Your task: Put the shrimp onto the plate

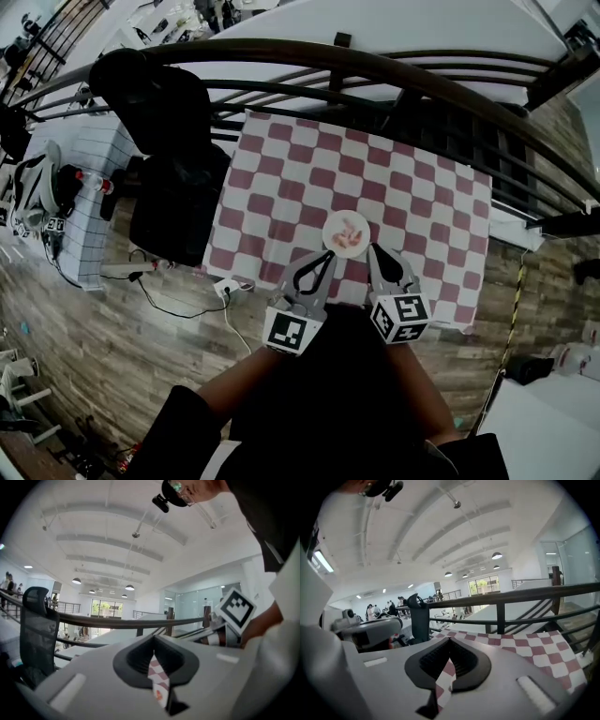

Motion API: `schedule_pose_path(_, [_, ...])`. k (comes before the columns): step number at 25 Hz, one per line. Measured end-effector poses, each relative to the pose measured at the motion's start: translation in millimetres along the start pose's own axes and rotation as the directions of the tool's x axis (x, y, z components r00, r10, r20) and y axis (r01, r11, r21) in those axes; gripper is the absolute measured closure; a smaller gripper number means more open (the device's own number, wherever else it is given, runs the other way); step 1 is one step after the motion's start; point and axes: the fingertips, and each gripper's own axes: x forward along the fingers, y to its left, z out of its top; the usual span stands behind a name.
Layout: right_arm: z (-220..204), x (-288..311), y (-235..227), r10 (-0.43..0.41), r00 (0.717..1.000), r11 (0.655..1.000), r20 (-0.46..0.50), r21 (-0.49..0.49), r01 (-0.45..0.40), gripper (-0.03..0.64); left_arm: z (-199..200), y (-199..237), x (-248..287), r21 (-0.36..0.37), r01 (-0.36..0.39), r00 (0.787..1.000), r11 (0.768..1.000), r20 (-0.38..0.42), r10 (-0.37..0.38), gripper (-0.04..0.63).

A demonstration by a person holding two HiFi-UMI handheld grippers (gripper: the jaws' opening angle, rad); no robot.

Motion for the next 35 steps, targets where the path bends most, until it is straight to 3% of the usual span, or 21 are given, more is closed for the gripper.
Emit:
schedule_pose_path(2, [19.5, -13.5, 15.2, 0.000, 0.998, 1.000, 0.062, -0.001, 0.000, 0.617, 8.5, -5.1, -4.7, 0.012, 0.013, 1.000, 1.000, 0.019, -0.014, 0.588])
schedule_pose_path(7, [51.0, -43.8, 47.0, -0.028, 0.982, 0.994, 0.189, -0.102, 0.048, 0.618, 32.3, -10.1, -18.1, -0.036, 0.032, 0.997, 0.999, 0.069, -0.030, 0.588])
schedule_pose_path(12, [56.6, -65.8, 69.3, -0.044, 0.968, 0.984, 0.246, -0.157, 0.085, 0.618, 46.9, -17.2, -29.6, 0.023, 0.043, 0.991, 0.999, 0.125, -0.046, 0.588])
schedule_pose_path(23, [46.5, -90.7, 69.2, -0.158, 0.950, 0.967, 0.270, -0.153, 0.204, 0.618, 44.6, -37.2, -41.7, 0.003, 0.117, 0.981, 0.993, 0.153, -0.117, 0.588])
schedule_pose_path(35, [32.1, -90.9, 80.8, -0.175, 0.959, 0.960, 0.223, -0.175, 0.216, 0.619, 33.1, -35.5, -50.6, 0.002, 0.135, 0.982, 0.991, 0.136, -0.134, 0.588])
